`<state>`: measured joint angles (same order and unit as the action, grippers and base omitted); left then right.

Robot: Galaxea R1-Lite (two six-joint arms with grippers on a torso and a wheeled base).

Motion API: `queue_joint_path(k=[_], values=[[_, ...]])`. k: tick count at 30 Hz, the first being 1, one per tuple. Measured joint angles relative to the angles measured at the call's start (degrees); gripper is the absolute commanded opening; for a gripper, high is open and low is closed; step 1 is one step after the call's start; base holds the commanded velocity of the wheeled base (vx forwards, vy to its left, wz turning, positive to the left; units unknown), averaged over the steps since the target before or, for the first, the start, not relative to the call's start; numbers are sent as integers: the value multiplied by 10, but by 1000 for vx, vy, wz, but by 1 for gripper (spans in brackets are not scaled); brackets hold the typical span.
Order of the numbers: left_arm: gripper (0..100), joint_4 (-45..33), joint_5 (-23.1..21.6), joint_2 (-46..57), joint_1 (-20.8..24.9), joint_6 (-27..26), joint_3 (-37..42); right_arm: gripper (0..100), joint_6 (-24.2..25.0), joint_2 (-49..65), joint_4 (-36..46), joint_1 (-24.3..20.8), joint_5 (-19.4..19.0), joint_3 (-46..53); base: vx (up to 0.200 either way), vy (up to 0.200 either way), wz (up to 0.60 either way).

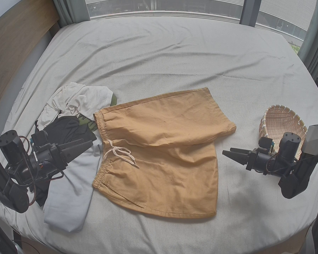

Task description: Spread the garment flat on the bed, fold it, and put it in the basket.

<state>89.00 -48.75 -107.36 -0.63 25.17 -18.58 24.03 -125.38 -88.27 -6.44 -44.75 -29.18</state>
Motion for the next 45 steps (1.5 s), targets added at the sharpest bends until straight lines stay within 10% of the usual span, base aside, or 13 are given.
queue_joint_path(k=[7, 29, 30, 45], values=[[100, 0, 1, -12, 1, -103, 6, 100, -5, -12, 0, -6, 6, -1, 0, 0, 0], [100, 0, 38, -53, 57, -117, 11, 100, -41, -74, 0, -37, 27, -9, 0, 0, 0], [100, 0, 38, -53, 57, -116, 11, 0, -41, -78, 0, -40, 27, -9, 0, 0, 0], [100, 0, 38, -55, 59, -116, 17, 0, -41, -66, 0, -51, 49, 8, 0, 0, 0]])
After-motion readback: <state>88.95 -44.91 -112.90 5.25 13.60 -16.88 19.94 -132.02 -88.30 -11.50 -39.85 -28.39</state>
